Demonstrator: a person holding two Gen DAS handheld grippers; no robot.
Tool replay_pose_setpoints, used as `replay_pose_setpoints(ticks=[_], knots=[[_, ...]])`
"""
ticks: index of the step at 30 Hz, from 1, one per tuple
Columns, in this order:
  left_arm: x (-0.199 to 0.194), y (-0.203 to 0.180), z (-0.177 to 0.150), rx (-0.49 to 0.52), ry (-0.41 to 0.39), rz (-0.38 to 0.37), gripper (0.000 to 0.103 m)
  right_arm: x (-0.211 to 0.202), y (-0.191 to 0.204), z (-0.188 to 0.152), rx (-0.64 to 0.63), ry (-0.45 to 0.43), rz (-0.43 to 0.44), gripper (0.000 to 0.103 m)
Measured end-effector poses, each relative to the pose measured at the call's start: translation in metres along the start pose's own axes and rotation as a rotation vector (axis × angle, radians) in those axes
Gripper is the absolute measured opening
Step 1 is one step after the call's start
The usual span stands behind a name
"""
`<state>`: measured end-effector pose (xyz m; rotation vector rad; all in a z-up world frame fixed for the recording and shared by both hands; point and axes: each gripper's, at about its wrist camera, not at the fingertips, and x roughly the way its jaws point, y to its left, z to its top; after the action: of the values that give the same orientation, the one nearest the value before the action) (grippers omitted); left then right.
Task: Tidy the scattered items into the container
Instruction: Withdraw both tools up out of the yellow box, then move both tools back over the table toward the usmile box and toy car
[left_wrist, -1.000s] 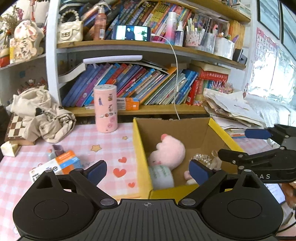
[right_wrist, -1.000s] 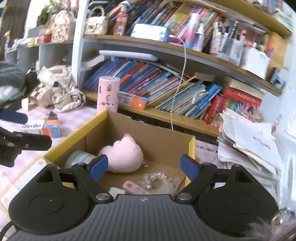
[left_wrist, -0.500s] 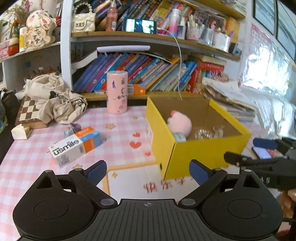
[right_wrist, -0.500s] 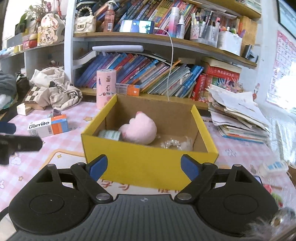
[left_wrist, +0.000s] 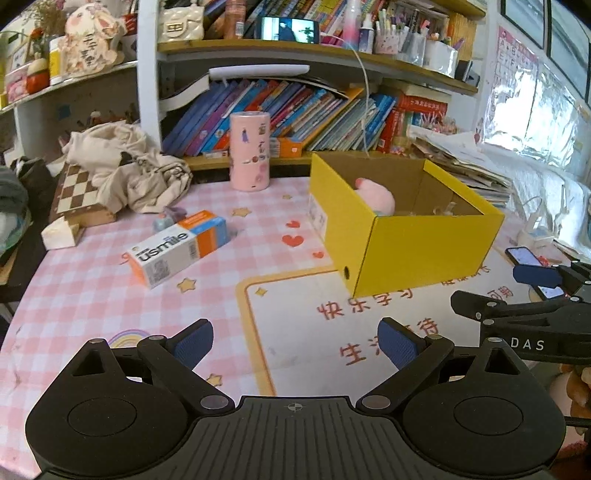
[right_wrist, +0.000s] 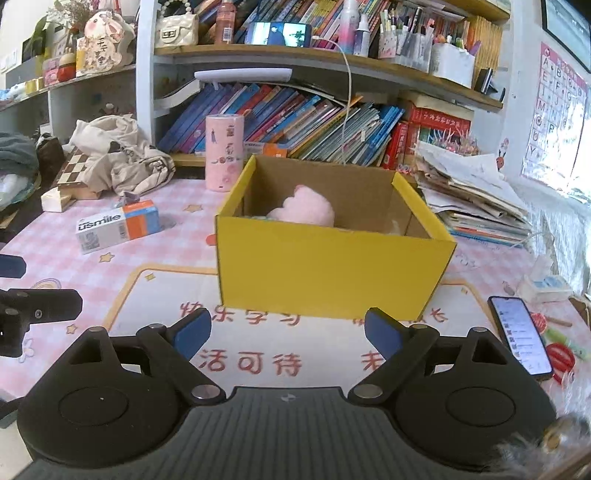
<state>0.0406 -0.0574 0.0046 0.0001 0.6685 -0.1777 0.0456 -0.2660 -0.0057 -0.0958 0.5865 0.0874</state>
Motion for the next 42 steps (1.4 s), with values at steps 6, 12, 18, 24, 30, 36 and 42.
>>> replay_pose_setpoints(ticks=[6, 12, 18, 24, 30, 36, 42], knots=[[-0.008, 0.015, -0.004, -0.039, -0.008, 0.017, 0.098, -0.004, 0.018, 0.001, -0.040, 0.012, 0.044, 0.096], [-0.010, 0.026, -0.008, -0.066, 0.002, 0.030, 0.098, -0.004, 0.031, 0.003, -0.072, 0.020, 0.077, 0.096], [-0.010, 0.034, -0.014, -0.083, 0.028, 0.039, 0.098, -0.001, 0.041, 0.002, -0.086, 0.050, 0.105, 0.098], [-0.013, 0.036, -0.019, -0.064, 0.048, 0.037, 0.098, 0.003, 0.054, 0.000, -0.108, 0.084, 0.119, 0.101], [-0.016, 0.049, -0.021, -0.092, 0.057, 0.067, 0.098, 0.004, 0.067, 0.002, -0.134, 0.091, 0.133, 0.103], [-0.022, 0.064, -0.023, -0.118, 0.043, 0.093, 0.101, 0.005, 0.087, 0.005, -0.182, 0.092, 0.169, 0.103], [-0.026, 0.076, -0.026, -0.149, 0.050, 0.114, 0.101, 0.008, 0.104, 0.008, -0.223, 0.093, 0.206, 0.103]])
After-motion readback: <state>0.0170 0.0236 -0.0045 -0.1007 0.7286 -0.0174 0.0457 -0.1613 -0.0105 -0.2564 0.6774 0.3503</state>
